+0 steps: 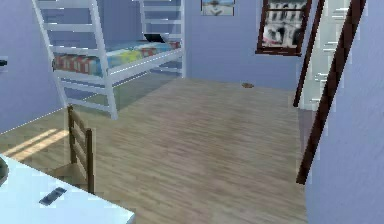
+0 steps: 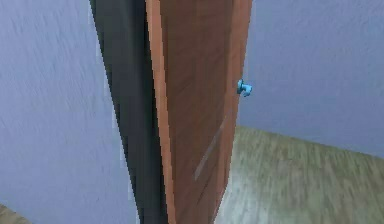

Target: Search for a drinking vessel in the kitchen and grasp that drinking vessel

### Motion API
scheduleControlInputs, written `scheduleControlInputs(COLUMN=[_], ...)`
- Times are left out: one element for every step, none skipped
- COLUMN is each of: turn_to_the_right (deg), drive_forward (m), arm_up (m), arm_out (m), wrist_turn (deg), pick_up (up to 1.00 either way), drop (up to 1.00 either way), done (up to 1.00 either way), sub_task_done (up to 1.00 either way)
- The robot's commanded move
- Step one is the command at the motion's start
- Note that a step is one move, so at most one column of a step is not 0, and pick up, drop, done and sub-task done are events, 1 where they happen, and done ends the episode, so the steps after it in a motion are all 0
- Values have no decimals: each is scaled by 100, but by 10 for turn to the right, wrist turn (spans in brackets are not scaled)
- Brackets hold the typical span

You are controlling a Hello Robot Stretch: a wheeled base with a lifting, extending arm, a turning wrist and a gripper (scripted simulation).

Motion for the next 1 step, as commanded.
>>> scheduleControlInputs(turn_to_the_right=[210], drive_forward=[0], arm_up=[0], arm_out=[0], wrist_turn=[0], pick_up=[0], drop=[0], done=[0], sub_task_done=[0])
